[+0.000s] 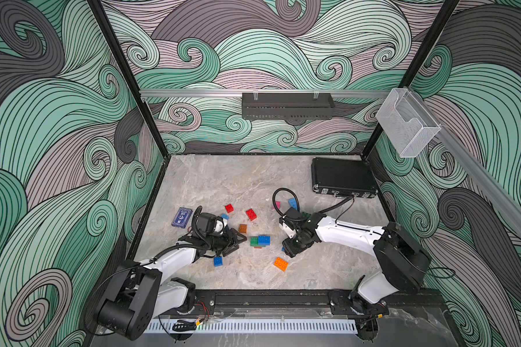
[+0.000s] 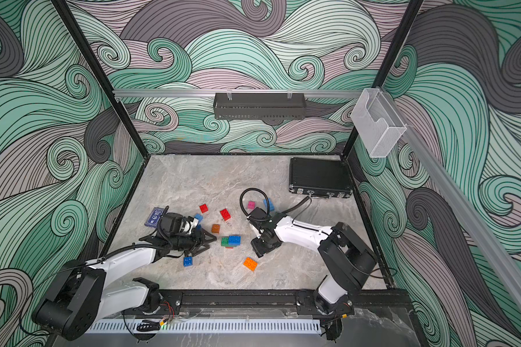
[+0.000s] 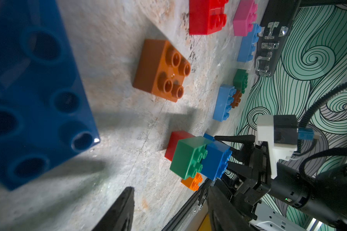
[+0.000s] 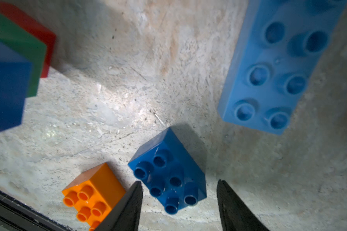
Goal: Assemble a heart with lego
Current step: Pick up the lego brick from the center of the board.
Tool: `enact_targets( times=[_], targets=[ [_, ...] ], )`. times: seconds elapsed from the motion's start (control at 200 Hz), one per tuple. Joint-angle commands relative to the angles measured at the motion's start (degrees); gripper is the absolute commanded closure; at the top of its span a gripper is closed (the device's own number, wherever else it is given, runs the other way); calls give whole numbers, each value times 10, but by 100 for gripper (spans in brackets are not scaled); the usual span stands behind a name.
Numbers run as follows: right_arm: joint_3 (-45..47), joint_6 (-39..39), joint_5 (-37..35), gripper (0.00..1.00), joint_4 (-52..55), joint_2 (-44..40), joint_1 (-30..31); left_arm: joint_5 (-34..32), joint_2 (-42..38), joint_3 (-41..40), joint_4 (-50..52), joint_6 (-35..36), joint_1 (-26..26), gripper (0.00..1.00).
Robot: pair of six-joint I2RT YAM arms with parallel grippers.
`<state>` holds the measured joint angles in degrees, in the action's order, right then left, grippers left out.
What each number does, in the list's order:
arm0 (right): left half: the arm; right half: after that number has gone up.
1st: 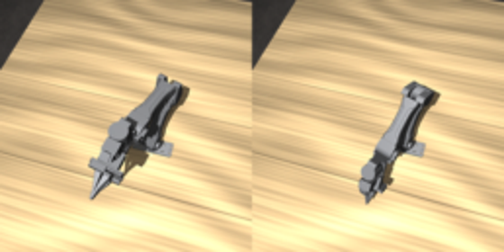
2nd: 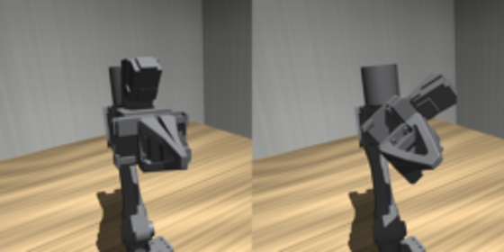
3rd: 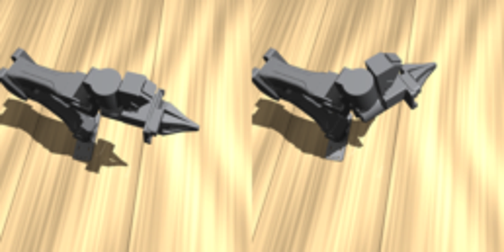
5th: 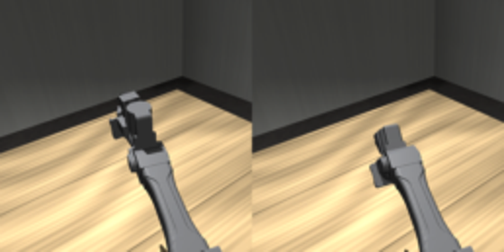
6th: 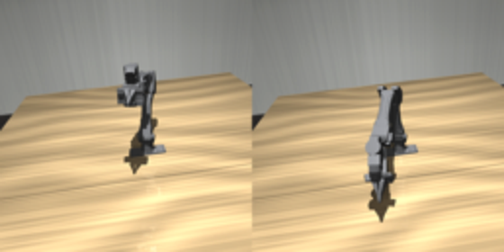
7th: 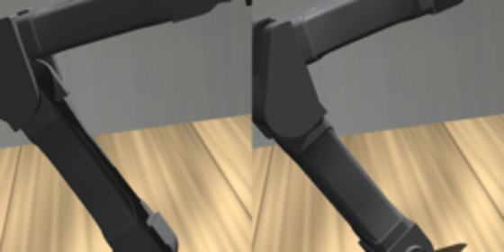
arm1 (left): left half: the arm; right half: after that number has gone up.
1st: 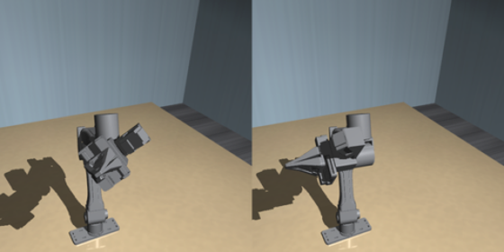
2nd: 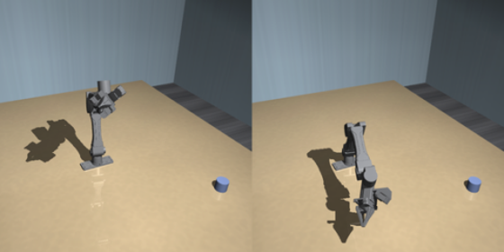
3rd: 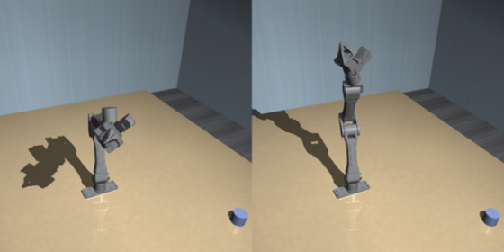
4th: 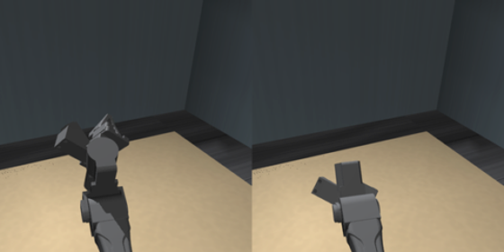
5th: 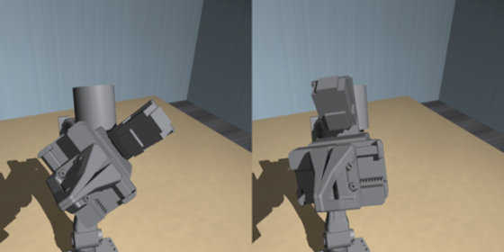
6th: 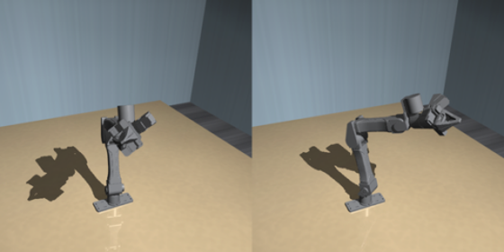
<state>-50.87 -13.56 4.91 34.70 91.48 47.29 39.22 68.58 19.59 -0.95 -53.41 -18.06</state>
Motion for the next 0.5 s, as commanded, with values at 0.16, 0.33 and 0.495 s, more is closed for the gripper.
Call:
enact_targets(
  times=[0.16,0.33,0.495],
  targets=[
    [-37,24,-47,45,18,44,21,-5,3,2,-5,3,-4,41],
    [-35,1,-68,57,16,45,20,-6,5,3,-6,3,-4,41],
    [-36,-28,-74,63,13,40,19,-6,10,4,-10,3,-5,41]
  ],
)
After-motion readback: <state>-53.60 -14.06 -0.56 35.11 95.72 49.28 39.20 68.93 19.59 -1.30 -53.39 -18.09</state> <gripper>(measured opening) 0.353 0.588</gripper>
